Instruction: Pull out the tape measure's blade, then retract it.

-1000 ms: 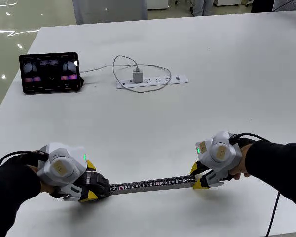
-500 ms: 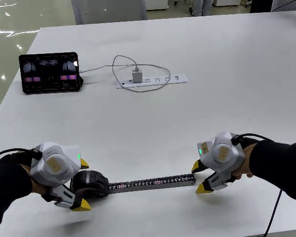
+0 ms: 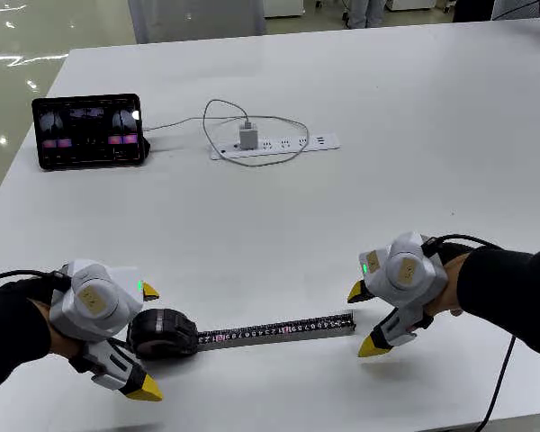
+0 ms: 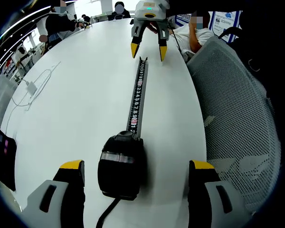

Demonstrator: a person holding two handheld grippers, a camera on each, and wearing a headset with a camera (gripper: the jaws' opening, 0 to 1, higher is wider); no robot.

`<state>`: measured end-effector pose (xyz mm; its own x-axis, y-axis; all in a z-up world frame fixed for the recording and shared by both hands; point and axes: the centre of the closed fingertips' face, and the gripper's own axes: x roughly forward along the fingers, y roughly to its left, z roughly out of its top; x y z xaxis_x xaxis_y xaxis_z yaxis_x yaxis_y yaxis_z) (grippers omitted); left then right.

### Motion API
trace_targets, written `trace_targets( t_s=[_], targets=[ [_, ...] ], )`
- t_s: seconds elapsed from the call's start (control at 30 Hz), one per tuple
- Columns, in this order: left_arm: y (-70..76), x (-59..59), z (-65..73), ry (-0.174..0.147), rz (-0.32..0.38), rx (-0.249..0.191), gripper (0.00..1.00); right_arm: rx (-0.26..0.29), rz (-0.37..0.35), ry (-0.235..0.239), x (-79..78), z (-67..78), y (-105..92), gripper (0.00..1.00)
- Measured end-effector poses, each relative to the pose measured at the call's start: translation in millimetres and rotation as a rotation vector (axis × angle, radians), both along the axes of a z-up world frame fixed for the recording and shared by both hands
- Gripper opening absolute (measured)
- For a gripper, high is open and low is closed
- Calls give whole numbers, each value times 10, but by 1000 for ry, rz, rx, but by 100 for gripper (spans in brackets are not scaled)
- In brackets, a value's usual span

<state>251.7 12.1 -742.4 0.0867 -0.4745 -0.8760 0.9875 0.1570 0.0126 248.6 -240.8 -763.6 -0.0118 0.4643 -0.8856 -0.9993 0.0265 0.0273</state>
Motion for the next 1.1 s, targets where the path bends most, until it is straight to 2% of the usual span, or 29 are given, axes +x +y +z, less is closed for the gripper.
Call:
trace_targets(
  t_s=[0.17,0.3,0.33,0.47,0.53,0.6,0.67,0.8,0.87,0.9,0.93,1.0,1.03,1.1],
  targets=[
    [-7,-25,9,0,6,-14,99,-4,2,20,-53,-19,7,55],
    [-6,-34,8,4,11,-25,99,-1,-17,15,-40,-48,-14,65],
    [8,-29,-3,11,33,-28,99,10,-39,20,-37,-46,-18,67],
    [-21,4,3,23,111,-83,99,34,-86,22,-29,-46,-54,72],
    [-30,28,12,26,170,-114,99,81,-153,41,-30,-30,-33,79],
    [-23,16,14,46,215,-140,99,92,-206,49,-23,-42,-70,87],
    [10,0,-2,49,235,-141,99,107,-222,40,-23,-45,-101,92],
    [70,2,-25,40,290,-163,99,139,-310,36,-13,-32,-168,99],
    [89,42,2,22,339,-194,99,150,-336,11,16,-24,-210,99],
    [94,51,31,9,349,-216,99,159,-360,3,28,-17,-246,99],
    [110,56,42,-6,349,-219,99,171,-374,3,25,-5,-260,99],
    [137,121,90,-63,384,-241,99,184,-417,-3,25,18,-316,99],
    [148,137,116,-73,402,-257,99,182,-427,1,8,20,-343,99],
    [198,201,163,-113,451,-287,99,186,-455,-9,-15,30,-398,99]
  ],
)
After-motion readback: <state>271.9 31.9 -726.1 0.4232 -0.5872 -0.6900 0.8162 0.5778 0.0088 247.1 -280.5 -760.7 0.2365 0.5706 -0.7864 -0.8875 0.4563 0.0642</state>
